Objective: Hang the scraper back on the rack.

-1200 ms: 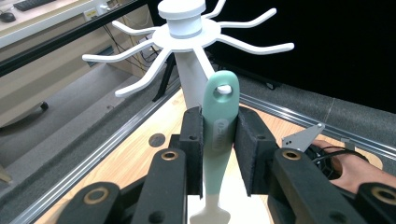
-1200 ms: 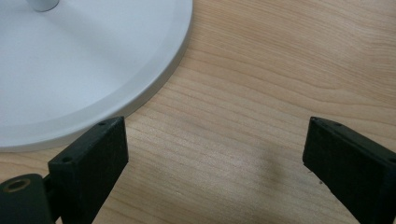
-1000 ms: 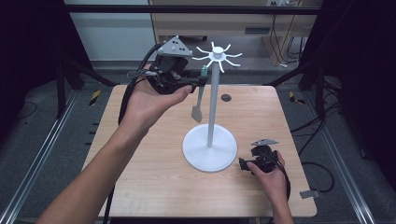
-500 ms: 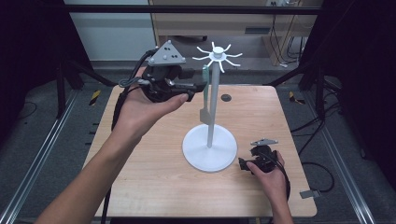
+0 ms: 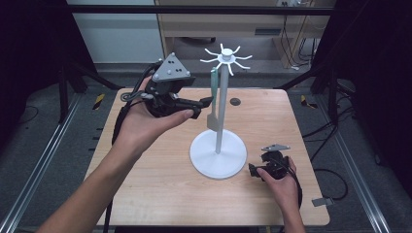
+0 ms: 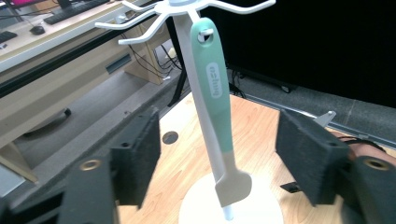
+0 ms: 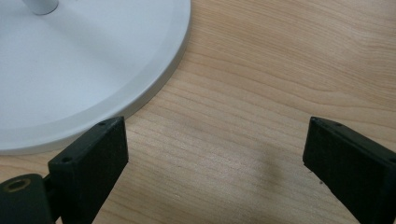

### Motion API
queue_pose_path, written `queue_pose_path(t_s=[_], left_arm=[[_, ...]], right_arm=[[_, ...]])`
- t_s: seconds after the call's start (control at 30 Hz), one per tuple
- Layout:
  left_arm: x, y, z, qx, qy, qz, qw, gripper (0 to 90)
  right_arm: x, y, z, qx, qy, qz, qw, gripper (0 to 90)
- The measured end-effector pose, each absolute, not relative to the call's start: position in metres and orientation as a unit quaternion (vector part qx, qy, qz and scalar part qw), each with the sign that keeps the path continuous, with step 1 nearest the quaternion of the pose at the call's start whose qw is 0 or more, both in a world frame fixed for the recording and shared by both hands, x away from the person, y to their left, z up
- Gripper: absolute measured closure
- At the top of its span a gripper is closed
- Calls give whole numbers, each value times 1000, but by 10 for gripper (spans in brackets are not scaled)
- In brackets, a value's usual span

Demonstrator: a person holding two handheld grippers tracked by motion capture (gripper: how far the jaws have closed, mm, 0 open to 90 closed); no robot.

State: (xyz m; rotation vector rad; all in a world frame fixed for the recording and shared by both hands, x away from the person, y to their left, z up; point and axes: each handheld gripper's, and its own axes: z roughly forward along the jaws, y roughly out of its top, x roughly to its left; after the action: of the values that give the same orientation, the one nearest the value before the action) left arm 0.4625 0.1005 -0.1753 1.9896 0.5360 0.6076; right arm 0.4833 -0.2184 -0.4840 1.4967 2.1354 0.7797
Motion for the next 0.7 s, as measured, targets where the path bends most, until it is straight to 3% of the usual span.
queue_pose_path(t_s=[0.27,0.7], left_arm=[[461,104,-183,817,222,251,468,177],[448,117,-213,825,219,248,459,103]], right_arm=[[484,-218,-484,538,767,280,209,70],[483,-219,-484,538,767,280,208,70]])
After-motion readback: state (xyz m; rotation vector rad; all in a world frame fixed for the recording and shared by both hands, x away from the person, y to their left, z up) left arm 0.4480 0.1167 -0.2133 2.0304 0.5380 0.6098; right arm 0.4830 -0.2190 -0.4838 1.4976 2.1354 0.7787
